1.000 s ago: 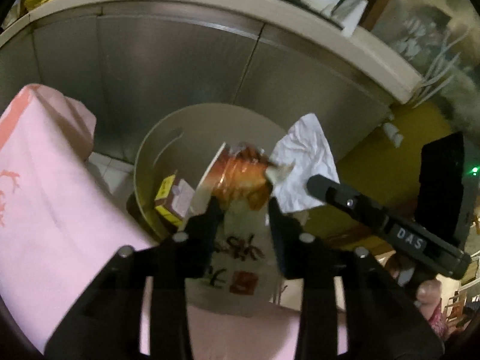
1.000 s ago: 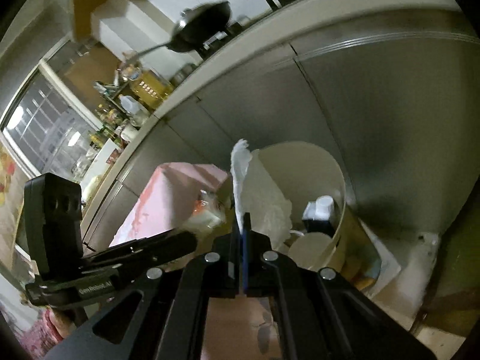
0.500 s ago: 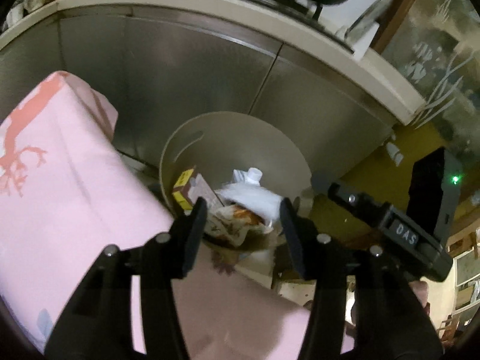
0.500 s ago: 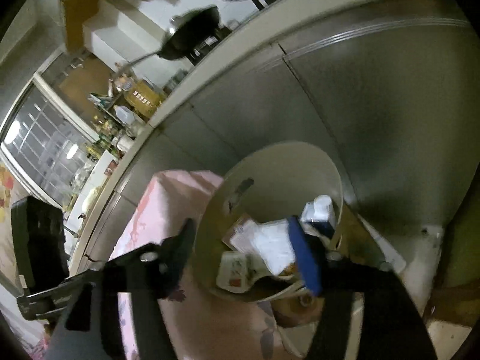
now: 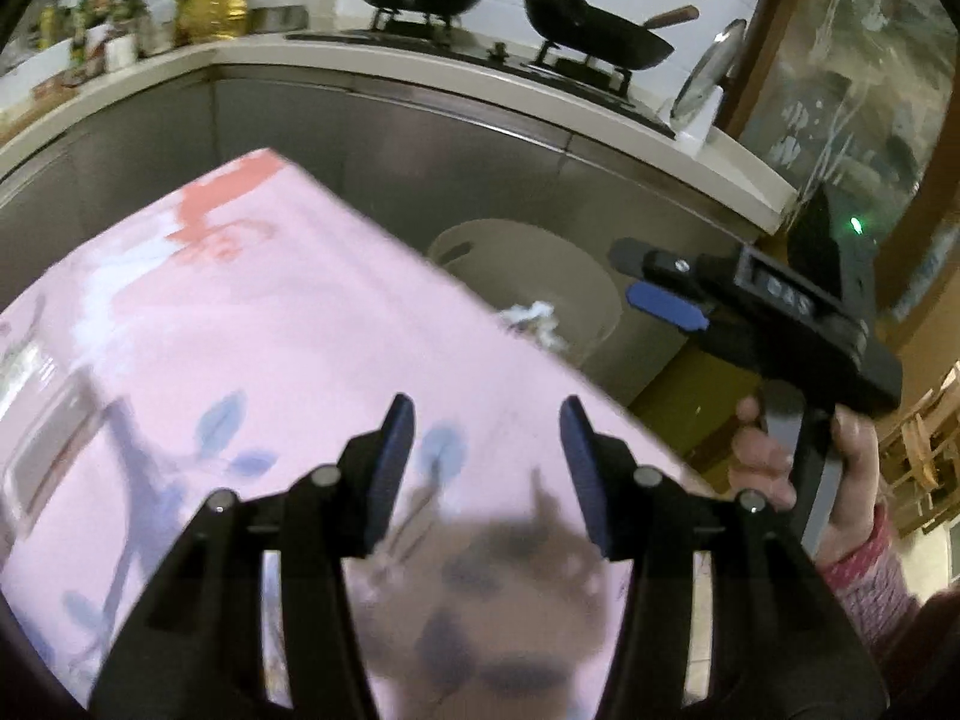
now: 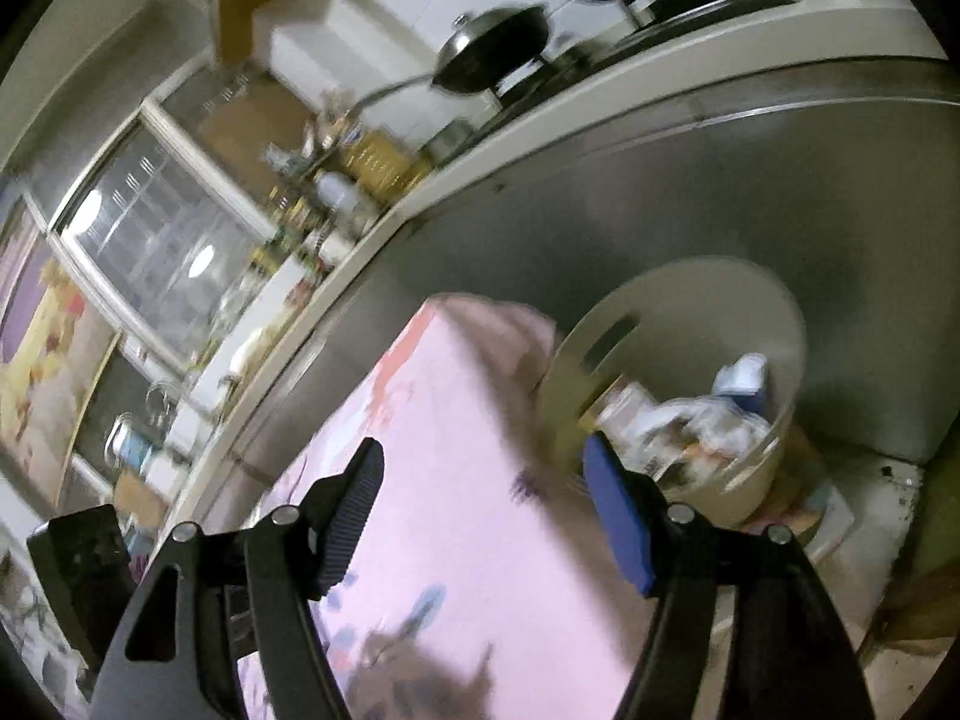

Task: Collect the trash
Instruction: 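Return both open tools to the table and hover over the remaining trash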

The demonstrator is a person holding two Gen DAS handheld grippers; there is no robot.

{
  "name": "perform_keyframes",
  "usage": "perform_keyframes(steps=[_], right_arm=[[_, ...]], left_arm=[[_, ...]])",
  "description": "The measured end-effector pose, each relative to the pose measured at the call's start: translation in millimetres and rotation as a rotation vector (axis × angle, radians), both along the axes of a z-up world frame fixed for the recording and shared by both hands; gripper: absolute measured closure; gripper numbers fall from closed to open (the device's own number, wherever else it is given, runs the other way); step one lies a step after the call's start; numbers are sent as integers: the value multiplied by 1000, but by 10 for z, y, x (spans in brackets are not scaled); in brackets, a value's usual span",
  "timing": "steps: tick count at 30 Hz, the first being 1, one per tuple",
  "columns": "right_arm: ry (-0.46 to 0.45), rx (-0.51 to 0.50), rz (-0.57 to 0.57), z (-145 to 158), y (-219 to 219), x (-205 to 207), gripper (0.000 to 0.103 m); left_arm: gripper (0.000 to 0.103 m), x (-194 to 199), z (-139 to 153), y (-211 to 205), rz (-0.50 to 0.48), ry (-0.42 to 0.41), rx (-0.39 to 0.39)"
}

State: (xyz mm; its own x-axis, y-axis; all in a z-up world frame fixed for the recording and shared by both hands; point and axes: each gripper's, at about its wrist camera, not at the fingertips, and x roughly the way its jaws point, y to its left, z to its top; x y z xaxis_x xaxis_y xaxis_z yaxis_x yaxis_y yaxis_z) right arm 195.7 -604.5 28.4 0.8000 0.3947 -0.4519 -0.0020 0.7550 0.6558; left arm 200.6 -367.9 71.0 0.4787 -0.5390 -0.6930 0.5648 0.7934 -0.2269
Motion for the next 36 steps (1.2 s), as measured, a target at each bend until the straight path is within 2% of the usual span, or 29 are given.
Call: perform_keyframes(steps=[4, 11, 18, 23, 27, 36], right_arm=[[33, -29, 125, -10, 503, -26, 36], [68, -59, 320, -35, 1401, -181, 36], [88, -115, 430, -44, 2072, -428, 36], [52, -191, 415, 9, 2369, -641, 36], [6, -266, 403, 69, 2595, -825, 36], [-16, -309, 488, 73, 2978, -1062, 36]], left_arm=[[55, -309, -98, 557, 89, -15, 19], [55, -749, -275, 1569, 315, -8, 67], [55, -1110, -391, 2327, 536, -5, 108], [55, -1287, -402, 2600, 652, -28, 144], [55, -1314, -408, 2682, 689, -41, 167], [55, -1396, -429, 2715, 756, -11, 180]])
